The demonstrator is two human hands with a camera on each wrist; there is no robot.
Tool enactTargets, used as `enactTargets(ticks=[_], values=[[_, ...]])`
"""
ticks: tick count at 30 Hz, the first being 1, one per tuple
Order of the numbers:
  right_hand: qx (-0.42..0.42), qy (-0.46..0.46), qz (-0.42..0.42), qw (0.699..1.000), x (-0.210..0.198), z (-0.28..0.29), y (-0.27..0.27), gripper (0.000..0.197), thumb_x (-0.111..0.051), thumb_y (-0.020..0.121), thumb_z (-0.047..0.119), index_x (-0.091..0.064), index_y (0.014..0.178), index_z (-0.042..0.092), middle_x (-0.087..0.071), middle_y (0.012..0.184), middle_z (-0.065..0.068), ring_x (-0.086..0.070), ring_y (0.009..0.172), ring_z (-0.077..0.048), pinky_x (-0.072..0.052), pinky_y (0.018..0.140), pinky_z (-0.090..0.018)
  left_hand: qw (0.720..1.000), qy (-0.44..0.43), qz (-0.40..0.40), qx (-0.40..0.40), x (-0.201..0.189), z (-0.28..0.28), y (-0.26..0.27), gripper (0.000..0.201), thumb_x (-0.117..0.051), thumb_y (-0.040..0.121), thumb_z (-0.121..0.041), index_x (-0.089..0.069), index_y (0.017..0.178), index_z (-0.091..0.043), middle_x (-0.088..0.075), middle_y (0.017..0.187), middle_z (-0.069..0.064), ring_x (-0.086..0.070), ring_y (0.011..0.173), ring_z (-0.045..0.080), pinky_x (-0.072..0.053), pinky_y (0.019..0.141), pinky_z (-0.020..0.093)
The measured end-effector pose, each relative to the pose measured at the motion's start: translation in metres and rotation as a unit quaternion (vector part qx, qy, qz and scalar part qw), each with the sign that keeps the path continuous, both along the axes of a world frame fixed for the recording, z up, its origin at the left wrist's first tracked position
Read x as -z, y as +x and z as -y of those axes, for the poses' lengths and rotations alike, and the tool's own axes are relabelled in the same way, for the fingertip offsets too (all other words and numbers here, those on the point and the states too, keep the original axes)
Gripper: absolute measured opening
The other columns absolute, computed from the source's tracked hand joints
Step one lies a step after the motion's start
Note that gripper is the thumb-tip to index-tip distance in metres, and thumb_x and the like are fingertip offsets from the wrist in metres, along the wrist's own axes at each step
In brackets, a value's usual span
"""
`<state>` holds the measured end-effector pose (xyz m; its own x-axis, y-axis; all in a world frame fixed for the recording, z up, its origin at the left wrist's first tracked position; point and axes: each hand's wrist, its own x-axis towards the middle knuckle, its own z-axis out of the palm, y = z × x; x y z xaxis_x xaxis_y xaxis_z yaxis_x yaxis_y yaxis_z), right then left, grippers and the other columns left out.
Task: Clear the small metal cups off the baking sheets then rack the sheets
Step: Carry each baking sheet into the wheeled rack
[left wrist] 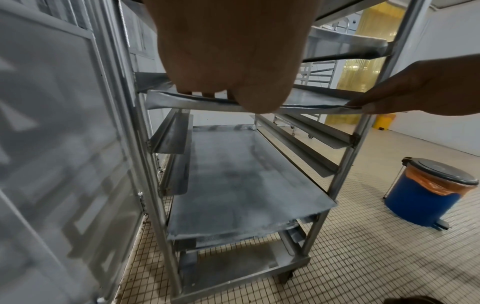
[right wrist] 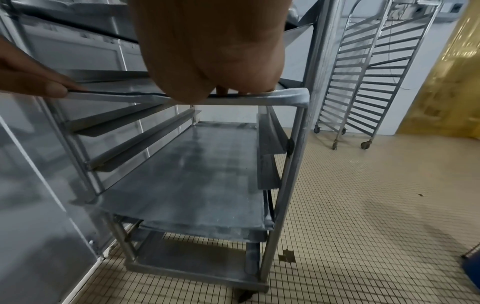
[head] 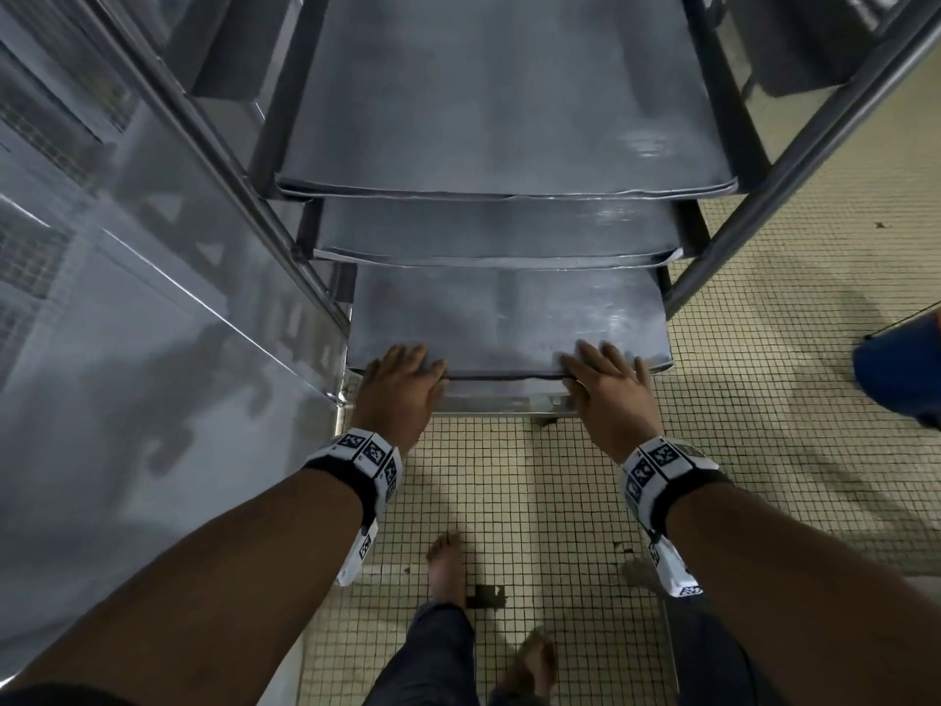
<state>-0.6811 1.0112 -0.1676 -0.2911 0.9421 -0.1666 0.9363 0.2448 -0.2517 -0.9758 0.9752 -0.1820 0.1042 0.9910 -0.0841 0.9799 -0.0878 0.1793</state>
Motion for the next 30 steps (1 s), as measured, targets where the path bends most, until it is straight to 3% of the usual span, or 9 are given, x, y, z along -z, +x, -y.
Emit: enactTargets(ticks=[6, 12, 19, 20, 22, 23, 25, 27, 30], values=[[0.005, 0.010, 0.001, 1.000, 0.006, -0.062, -0.011, 0.040, -0.033, 0.106, 0.042, -0.044, 0.144, 0.040, -0.031, 0.159, 0.012, -0.017, 0.152, -0.020, -0.004, 0.122, -0.047, 0.999, 0.034, 0.005, -0.001, 0.005, -0.061, -0.012, 0.056, -0.030, 0.100, -0.046, -0.071, 0.123, -0.015, -0.062, 0.136, 0.013, -0.052, 0.130, 0.040, -0.041, 0.103, 0.055], [0.022, 0.012, -0.009, 1.000, 0.002, -0.093, -0.025, 0.039, -0.038, 0.106, 0.038, -0.047, 0.143, 0.038, -0.038, 0.156, 0.009, -0.021, 0.150, -0.021, -0.005, 0.122, -0.049, 1.000, 0.012, 0.013, -0.020, 0.004, -0.098, -0.022, 0.054, -0.032, 0.101, -0.046, -0.065, 0.134, -0.019, -0.053, 0.149, 0.011, -0.042, 0.141, 0.039, -0.033, 0.114, 0.055], [0.037, -0.020, -0.021, 0.999, 0.000, -0.061, -0.011, 0.053, -0.034, 0.103, 0.049, -0.026, 0.154, 0.038, -0.010, 0.166, 0.011, 0.004, 0.154, -0.019, -0.004, 0.125, -0.046, 1.000, 0.009, 0.005, -0.029, 0.009, -0.056, -0.027, 0.055, -0.043, 0.103, -0.040, -0.046, 0.150, -0.011, -0.039, 0.159, 0.018, -0.030, 0.149, 0.045, -0.027, 0.119, 0.061], [0.044, -0.029, -0.016, 0.998, -0.003, -0.053, -0.006, 0.052, -0.034, 0.102, 0.053, -0.033, 0.152, 0.035, -0.016, 0.165, 0.010, -0.002, 0.154, -0.021, -0.010, 0.124, -0.048, 1.000, -0.002, -0.003, -0.028, 0.004, -0.049, -0.031, 0.057, -0.042, 0.102, -0.043, -0.047, 0.149, -0.010, -0.041, 0.158, 0.018, -0.032, 0.148, 0.044, -0.030, 0.118, 0.059], [0.084, -0.033, -0.011, 0.996, -0.019, -0.039, 0.007, 0.050, -0.034, 0.099, 0.059, -0.058, 0.132, 0.031, -0.044, 0.153, 0.004, -0.036, 0.144, -0.023, -0.035, 0.115, -0.048, 0.999, -0.029, -0.007, -0.043, -0.014, -0.037, -0.040, 0.056, -0.039, 0.098, -0.051, -0.059, 0.134, -0.013, -0.059, 0.140, 0.016, -0.051, 0.133, 0.041, -0.045, 0.107, 0.052], [0.119, -0.026, -0.032, 0.992, -0.032, -0.035, 0.014, 0.047, -0.035, 0.097, 0.059, -0.066, 0.117, 0.030, -0.058, 0.138, 0.001, -0.054, 0.125, -0.023, -0.047, 0.101, -0.044, 0.997, -0.034, 0.003, -0.067, -0.024, -0.032, -0.047, 0.057, -0.035, 0.094, -0.056, -0.064, 0.120, -0.015, -0.068, 0.121, 0.012, -0.062, 0.117, 0.038, -0.052, 0.096, 0.047], [0.200, -0.015, -0.105, 0.974, -0.068, -0.029, 0.028, 0.039, -0.042, 0.099, 0.053, -0.069, 0.103, 0.025, -0.070, 0.111, -0.007, -0.065, 0.089, -0.022, -0.051, 0.076, -0.032, 0.991, -0.022, 0.027, -0.131, -0.051, -0.023, -0.062, 0.063, -0.027, 0.089, -0.069, -0.065, 0.101, -0.020, -0.071, 0.096, 0.007, -0.068, 0.090, 0.032, -0.057, 0.080, 0.042], [0.275, 0.004, -0.152, 0.949, -0.107, -0.029, 0.046, 0.045, -0.045, 0.100, 0.049, -0.064, 0.117, 0.012, -0.069, 0.113, -0.015, -0.064, 0.091, -0.030, -0.047, 0.077, -0.033, 0.977, 0.012, 0.053, -0.204, -0.084, -0.019, -0.079, 0.068, -0.029, 0.090, -0.074, -0.064, 0.105, -0.018, -0.072, 0.103, 0.013, -0.067, 0.093, 0.036, -0.057, 0.083, 0.046], [0.332, 0.064, -0.192, 0.921, -0.167, -0.042, 0.073, 0.072, -0.041, 0.097, 0.061, -0.044, 0.140, 0.003, -0.059, 0.134, -0.024, -0.056, 0.121, -0.041, -0.044, 0.096, -0.043, 0.936, 0.102, 0.147, -0.304, -0.150, -0.021, -0.093, 0.073, -0.046, 0.096, -0.063, -0.048, 0.138, -0.003, -0.057, 0.137, 0.027, -0.056, 0.124, 0.045, -0.047, 0.104, 0.051]])
